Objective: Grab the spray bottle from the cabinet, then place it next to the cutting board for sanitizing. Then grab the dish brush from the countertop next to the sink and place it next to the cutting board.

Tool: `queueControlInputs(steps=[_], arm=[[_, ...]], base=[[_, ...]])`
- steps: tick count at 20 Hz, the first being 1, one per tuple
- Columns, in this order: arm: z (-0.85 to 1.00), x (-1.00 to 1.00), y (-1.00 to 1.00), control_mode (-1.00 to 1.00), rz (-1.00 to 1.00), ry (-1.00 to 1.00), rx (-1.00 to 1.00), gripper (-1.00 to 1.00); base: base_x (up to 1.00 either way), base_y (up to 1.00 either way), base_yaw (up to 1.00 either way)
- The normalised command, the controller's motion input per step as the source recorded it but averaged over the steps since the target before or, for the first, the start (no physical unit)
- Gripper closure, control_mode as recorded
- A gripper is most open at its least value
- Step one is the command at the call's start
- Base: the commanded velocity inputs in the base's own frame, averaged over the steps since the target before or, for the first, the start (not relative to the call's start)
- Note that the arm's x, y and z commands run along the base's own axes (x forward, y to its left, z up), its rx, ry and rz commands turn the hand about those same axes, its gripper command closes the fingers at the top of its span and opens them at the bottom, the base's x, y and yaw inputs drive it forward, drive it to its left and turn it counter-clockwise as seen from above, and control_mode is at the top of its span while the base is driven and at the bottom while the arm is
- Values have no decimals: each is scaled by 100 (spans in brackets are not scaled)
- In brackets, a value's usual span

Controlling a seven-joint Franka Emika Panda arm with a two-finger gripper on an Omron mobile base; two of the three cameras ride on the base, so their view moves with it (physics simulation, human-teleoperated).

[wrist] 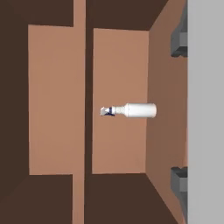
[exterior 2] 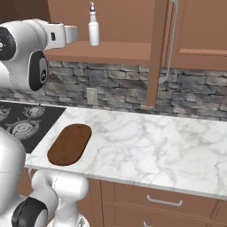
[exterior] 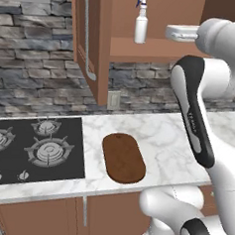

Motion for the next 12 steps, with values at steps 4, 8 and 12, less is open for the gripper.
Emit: queueControlInputs(steps=[4,8,12], arm=[[-2,36,-1,-100,0,0,0,-100],[-5,38,-1,-100,0,0,0,-100],[-1,35,-2,-100,0,0,0,-100]], base=[[0,0,0],[0,0,0],[0,0,0]])
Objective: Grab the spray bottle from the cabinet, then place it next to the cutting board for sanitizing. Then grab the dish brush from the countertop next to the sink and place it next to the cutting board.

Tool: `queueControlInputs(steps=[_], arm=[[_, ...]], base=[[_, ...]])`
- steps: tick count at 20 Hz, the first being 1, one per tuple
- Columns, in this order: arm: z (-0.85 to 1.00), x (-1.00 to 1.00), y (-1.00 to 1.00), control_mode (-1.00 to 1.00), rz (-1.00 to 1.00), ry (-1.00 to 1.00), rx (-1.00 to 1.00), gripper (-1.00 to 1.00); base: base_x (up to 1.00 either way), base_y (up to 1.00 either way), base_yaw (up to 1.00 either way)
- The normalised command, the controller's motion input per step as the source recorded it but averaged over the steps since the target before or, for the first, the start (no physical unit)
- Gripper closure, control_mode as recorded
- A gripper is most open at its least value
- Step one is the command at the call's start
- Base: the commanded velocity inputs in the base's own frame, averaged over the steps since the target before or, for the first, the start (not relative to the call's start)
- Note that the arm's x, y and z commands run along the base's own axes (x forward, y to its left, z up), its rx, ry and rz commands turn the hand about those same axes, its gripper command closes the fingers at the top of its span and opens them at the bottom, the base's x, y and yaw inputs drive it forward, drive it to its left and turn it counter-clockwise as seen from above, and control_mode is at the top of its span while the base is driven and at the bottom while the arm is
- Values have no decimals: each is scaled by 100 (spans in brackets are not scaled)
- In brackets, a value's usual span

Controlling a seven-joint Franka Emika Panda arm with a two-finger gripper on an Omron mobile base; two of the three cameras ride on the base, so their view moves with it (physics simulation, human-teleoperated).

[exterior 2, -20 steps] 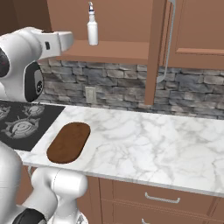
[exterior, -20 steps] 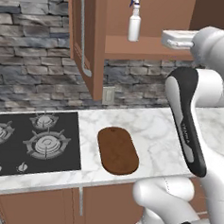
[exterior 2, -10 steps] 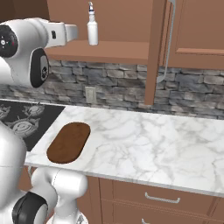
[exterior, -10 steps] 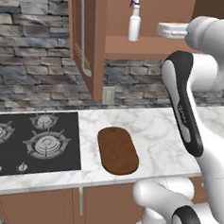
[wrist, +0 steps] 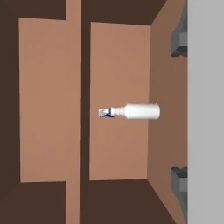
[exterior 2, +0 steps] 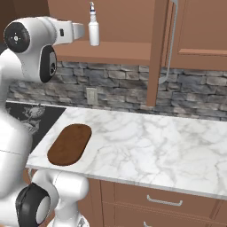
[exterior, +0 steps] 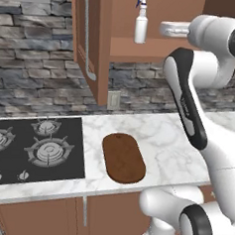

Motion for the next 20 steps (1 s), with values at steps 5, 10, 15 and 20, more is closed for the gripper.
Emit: queueControlInputs(steps=[5,10,15,20], arm=[[-1,32,0,-100,0,0,0,-100],[0,41,0,-100,0,0,0,-100],[0,52,0,-100,0,0,0,-100],[0,50,0,-100,0,0,0,-100]], base=[[0,0,0],[0,0,0],[0,0,0],[0,0,0]])
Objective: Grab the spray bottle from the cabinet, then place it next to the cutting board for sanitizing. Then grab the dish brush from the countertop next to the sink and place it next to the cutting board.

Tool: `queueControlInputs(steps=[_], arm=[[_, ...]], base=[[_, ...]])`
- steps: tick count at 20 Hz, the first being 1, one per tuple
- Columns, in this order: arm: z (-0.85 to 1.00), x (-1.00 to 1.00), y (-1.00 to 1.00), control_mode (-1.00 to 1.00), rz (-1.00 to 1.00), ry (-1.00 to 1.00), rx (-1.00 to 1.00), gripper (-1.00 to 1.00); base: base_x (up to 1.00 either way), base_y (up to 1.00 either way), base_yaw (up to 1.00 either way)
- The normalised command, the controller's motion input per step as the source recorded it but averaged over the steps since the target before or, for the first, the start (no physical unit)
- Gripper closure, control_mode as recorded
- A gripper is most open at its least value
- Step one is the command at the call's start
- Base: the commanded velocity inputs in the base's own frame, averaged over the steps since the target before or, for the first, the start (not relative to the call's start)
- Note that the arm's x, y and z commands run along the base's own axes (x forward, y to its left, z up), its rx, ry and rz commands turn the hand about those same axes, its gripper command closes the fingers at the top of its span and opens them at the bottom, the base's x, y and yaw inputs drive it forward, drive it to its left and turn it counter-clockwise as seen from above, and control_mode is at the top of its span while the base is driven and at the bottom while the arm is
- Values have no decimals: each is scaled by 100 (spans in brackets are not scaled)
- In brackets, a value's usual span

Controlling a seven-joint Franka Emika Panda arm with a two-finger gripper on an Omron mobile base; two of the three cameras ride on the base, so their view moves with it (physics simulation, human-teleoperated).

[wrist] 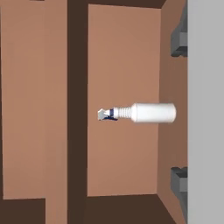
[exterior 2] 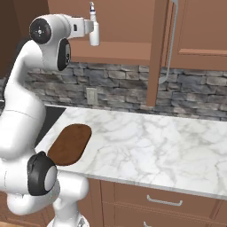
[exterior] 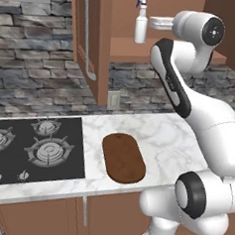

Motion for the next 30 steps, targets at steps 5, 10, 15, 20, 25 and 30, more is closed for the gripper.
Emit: queueControlInputs(steps=[5,10,15,20,25,30], arm=[[0,58,1,-100,0,0,0,-100],[-2,44,4,-100,0,0,0,-100],[-8,48,34,-100,-2,0,0,-100],[-2,24,6,-100,0,1,0,-100],[0,38,-3,-100,0,9,0,-100],[0,41,-4,-100,0,6,0,-100]], base=[[0,0,0],[0,0,0],[0,0,0],[0,0,0],[0,0,0],[0,0,0]])
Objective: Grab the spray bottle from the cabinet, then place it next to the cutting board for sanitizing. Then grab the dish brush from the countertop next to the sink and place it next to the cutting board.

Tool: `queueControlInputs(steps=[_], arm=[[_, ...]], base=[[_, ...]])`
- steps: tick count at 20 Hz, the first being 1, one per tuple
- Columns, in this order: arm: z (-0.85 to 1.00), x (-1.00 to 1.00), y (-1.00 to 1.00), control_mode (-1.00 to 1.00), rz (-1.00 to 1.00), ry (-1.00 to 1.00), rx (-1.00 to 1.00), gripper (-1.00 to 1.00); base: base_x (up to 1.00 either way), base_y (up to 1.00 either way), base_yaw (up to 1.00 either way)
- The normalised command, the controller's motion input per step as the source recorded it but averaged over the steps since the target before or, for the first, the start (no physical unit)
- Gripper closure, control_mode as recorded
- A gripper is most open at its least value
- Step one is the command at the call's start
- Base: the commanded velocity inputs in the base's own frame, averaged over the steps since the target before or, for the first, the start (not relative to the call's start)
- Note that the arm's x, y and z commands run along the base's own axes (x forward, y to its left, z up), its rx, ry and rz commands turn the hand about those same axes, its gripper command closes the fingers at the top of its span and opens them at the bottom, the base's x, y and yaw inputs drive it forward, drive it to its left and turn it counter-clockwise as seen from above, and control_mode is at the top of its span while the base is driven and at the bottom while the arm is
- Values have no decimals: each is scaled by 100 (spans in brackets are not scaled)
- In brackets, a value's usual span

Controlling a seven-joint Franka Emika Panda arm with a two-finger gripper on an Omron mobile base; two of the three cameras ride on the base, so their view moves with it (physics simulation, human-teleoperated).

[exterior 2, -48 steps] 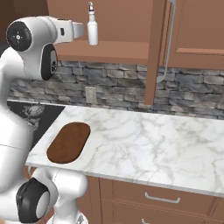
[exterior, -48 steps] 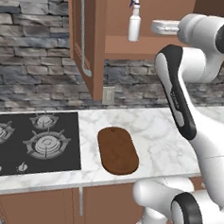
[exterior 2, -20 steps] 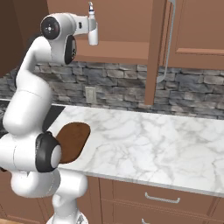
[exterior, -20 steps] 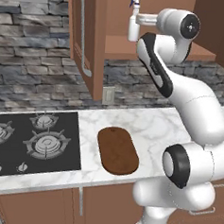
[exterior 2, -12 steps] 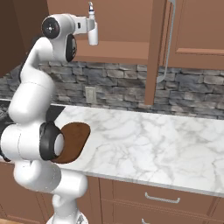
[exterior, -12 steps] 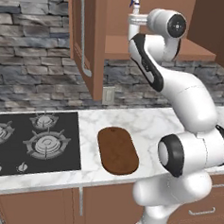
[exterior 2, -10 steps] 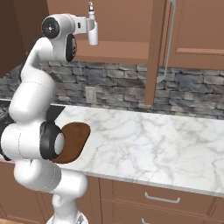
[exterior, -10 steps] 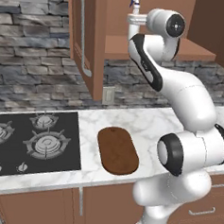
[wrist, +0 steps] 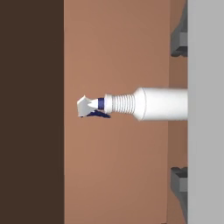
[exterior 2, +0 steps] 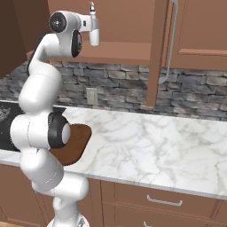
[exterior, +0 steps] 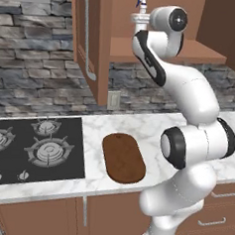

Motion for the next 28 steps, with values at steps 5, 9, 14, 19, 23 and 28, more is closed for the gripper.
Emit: queueControlInputs(steps=[5,9,14,19,23,28], arm=[[0,46,0,-100,0,13,0,-100],[0,33,0,-100,0,9,0,-100],[0,31,0,-100,0,6,0,-100],[0,34,0,-100,0,4,0,-100],[-2,35,-6,-100,0,1,0,-100],[-9,26,-7,-100,0,0,0,-100]], base=[[0,0,0],[0,0,0],[0,0,0],[0,0,0],[0,0,0],[0,0,0]])
